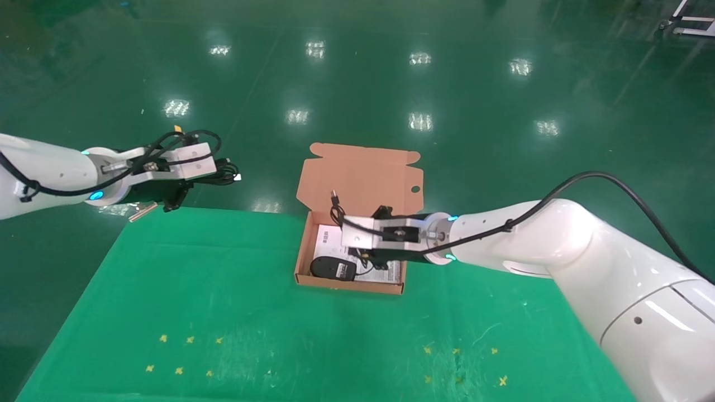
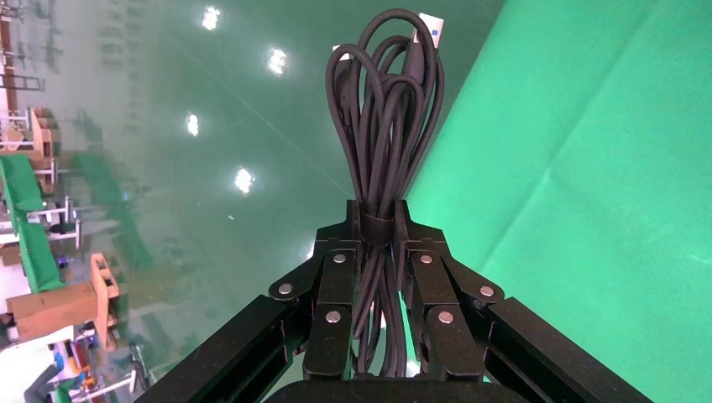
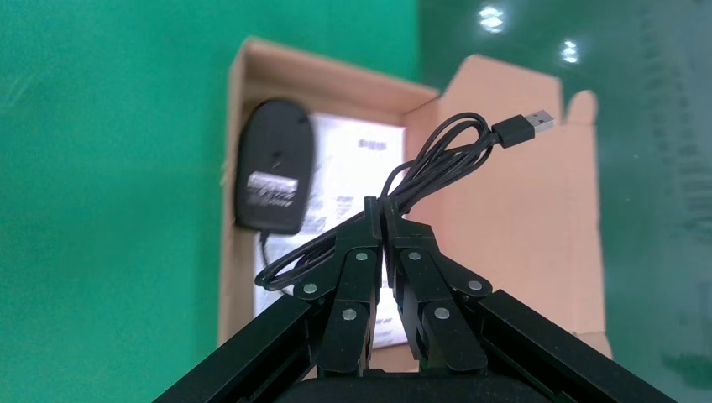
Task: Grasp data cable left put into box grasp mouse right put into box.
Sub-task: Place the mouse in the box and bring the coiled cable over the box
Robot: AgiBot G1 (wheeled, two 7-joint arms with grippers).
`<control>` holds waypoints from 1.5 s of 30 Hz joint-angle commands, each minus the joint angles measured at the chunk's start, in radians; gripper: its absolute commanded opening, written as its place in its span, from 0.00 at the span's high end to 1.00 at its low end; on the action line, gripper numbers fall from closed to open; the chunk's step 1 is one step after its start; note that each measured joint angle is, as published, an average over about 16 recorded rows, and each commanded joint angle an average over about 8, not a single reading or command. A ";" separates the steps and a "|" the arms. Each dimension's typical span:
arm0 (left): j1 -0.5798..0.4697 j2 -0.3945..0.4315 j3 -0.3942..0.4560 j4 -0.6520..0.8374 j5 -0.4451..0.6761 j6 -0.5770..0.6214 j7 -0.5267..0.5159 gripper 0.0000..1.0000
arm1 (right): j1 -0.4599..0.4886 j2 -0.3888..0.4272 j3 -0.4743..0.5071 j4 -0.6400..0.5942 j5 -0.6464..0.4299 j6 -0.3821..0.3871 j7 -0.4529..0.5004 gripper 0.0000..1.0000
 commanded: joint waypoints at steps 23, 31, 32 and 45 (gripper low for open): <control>0.085 0.181 0.015 0.201 -0.129 -0.211 0.168 1.00 | 0.022 0.213 -0.007 0.161 0.046 0.017 0.089 0.00; 0.121 0.307 0.039 0.363 -0.265 -0.358 0.357 1.00 | 0.028 0.407 -0.015 0.368 -0.017 0.012 0.244 0.00; 0.125 0.314 0.046 0.370 -0.292 -0.368 0.378 1.00 | 0.028 0.429 -0.017 0.398 -0.028 0.011 0.269 0.00; 0.143 0.332 0.246 0.347 -0.558 -0.465 0.463 0.62 | 0.021 0.611 -0.049 0.713 -0.213 -0.007 0.588 0.00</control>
